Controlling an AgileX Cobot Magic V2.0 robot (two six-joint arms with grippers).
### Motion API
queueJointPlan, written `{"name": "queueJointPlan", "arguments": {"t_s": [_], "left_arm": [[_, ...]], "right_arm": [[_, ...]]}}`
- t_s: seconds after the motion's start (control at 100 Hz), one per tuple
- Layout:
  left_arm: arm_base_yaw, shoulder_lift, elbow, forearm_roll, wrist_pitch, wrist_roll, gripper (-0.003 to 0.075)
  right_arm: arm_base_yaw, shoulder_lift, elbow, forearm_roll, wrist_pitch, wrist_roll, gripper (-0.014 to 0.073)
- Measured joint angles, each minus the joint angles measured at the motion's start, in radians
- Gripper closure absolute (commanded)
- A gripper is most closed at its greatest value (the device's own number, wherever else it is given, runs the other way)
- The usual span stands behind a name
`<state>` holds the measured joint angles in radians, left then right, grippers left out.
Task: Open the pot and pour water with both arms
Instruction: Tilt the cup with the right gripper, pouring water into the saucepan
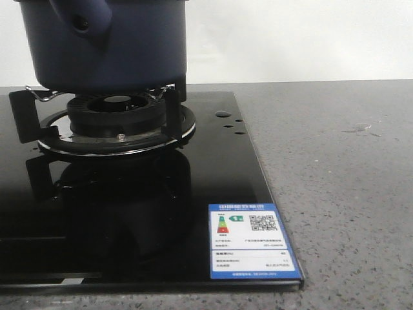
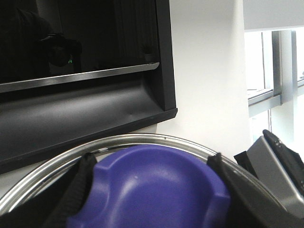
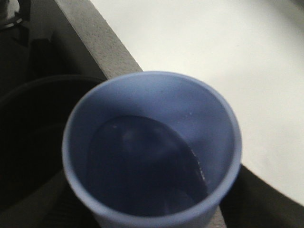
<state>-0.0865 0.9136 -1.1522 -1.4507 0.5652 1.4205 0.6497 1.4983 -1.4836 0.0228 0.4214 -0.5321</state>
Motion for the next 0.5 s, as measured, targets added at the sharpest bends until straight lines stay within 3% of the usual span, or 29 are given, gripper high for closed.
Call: {"name": "queueJointPlan", "arguments": {"t_s": [0.3, 0.5], "left_arm": [[0.0, 0.0, 0.0, 0.0, 0.0, -0.013, 0.047], [0.0, 0.0, 0.0, 0.0, 0.0, -0.015, 0.047]], "right_arm": [[0.004, 0.011, 0.0, -0.216, 0.016, -0.002, 0.0295], [0.017, 0.034, -0.002, -0.288, -0.002, -0.009, 0.0295]]}}
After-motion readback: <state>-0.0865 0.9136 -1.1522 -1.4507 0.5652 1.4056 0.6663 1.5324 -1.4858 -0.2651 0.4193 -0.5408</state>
